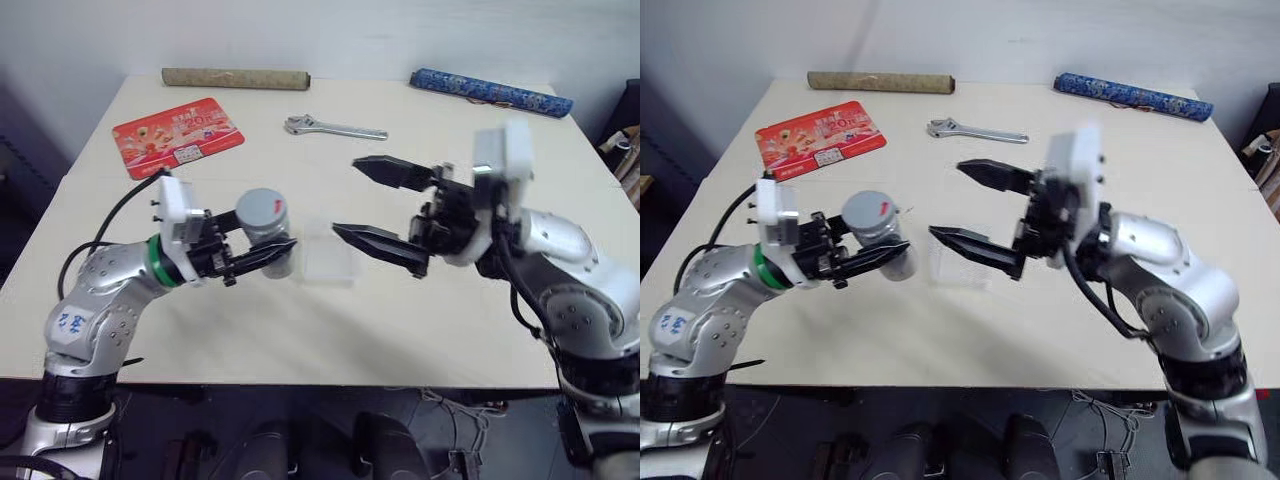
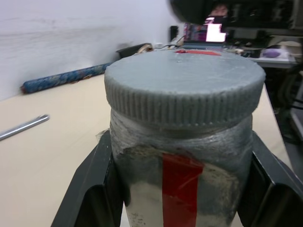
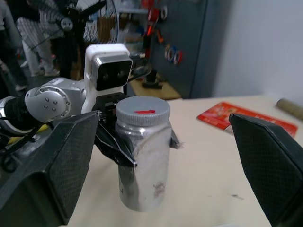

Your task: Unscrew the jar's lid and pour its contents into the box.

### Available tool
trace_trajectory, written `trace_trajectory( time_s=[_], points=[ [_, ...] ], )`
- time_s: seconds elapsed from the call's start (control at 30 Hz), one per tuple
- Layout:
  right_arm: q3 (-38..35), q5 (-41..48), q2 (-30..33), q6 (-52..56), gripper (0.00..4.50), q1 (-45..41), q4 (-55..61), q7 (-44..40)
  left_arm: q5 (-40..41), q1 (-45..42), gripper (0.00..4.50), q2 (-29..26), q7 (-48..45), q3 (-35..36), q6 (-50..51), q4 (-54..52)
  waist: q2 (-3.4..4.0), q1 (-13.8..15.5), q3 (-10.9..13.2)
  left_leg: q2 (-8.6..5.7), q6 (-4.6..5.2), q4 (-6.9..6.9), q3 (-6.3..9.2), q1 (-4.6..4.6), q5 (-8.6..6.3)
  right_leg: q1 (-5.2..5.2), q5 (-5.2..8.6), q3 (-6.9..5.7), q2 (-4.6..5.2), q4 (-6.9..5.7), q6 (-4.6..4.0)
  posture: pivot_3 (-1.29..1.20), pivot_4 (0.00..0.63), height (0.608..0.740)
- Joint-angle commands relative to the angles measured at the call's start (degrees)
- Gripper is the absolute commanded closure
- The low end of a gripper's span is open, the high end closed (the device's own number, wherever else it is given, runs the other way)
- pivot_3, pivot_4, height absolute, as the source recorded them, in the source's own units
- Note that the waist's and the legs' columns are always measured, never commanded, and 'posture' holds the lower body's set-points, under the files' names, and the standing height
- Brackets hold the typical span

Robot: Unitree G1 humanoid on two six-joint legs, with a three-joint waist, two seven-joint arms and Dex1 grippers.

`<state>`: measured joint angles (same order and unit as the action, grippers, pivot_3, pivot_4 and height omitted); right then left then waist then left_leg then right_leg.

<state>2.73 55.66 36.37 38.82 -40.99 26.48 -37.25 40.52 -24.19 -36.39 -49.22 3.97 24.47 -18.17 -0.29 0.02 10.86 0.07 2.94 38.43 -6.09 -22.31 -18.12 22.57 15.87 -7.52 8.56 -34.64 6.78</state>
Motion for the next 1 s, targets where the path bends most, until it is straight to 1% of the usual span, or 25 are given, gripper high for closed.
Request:
trace_trajectory(
  time_s=[0.03, 0.13, 0.27, 0.37, 0.63, 0.73, 0.87, 1.0],
  points=[
    [1.56, 1.03, -1.52, 4.40, 0.00, -3.68, 0.67, 0.93, -1.22, -1.31, 2.08, 1.59, -1.17, -2.10, -0.70, -0.82, 0.00, -0.08, 0.00, -0.05, 0.05, 0.00, -0.04, -0.01, 0.00, 0.02, 0.00, -0.07, 0.00, 0.00, 0.01, 0.00, 0.150, 0.740],
    [4.29, -2.38, -3.25, 4.83, 0.00, -5.31, 0.31, -0.16, -1.88, -1.78, 2.08, 3.11, -1.20, -3.05, -0.84, -0.60, 0.00, -0.10, 0.00, -0.08, 0.14, 0.01, -0.08, -0.03, -0.05, 0.02, -0.01, -0.20, 0.00, 0.03, 0.02, 0.00, 0.150, 0.740],
    [5.03, -3.93, -5.48, 5.73, 0.00, -6.25, -0.66, 0.11, -3.53, -1.29, 2.08, 4.22, -1.64, -4.13, -1.47, -0.77, 0.00, -0.07, 0.00, -0.09, 0.15, 0.06, -0.10, -0.05, -0.05, 0.03, -0.02, -0.23, -0.02, 0.04, 0.04, 0.00, 0.150, 0.740],
    [5.95, -5.71, -5.26, 6.29, 0.00, -5.98, -0.80, -1.30, -4.07, -1.34, 2.08, 5.10, -1.42, -4.39, -1.52, -0.71, 0.00, -0.08, 0.00, -0.08, 0.17, 0.17, -0.10, -0.09, -0.05, 0.02, -0.03, -0.22, -0.03, 0.02, 0.06, 0.00, 0.150, 0.740],
    [5.49, -7.74, -5.76, 6.68, 0.00, -4.56, -0.84, -2.43, -5.29, -1.59, 2.08, 6.35, -1.62, -4.35, -1.67, -0.57, 0.00, -0.12, 0.00, -0.06, 0.18, 0.20, -0.09, -0.09, -0.05, 0.02, -0.03, -0.21, -0.03, 0.01, 0.07, 0.00, 0.150, 0.740],
    [5.35, -8.43, -5.96, 6.65, 0.59, -4.14, -0.89, -3.06, -5.43, -1.74, 2.08, 6.51, -1.73, -4.35, -1.68, -0.49, 0.00, -0.13, 0.00, -0.06, 0.18, 0.20, -0.10, -0.09, -0.06, 0.02, -0.03, -0.20, -0.03, 0.01, 0.07, 0.00, 0.150, 0.740],
    [4.73, -8.63, -6.38, 6.48, 1.99, -4.08, -1.12, -3.72, -5.50, -1.88, 2.08, 6.53, -1.90, -4.42, -1.63, -0.46, 0.00, -0.14, 0.00, -0.05, 0.17, 0.20, -0.09, -0.09, -0.05, 0.03, -0.03, -0.20, -0.03, 0.01, 0.07, 0.00, 0.150, 0.740],
    [4.77, -8.58, -6.33, 5.94, 2.03, -3.68, -0.83, -5.23, -5.50, -1.95, 2.08, 6.56, -2.91, -4.75, -1.99, -0.24, 0.00, -0.13, 0.00, -0.05, 0.17, 0.19, -0.09, -0.09, -0.06, 0.03, -0.03, -0.21, -0.03, 0.01, 0.07, 0.00, 0.150, 0.740]
  ],
)
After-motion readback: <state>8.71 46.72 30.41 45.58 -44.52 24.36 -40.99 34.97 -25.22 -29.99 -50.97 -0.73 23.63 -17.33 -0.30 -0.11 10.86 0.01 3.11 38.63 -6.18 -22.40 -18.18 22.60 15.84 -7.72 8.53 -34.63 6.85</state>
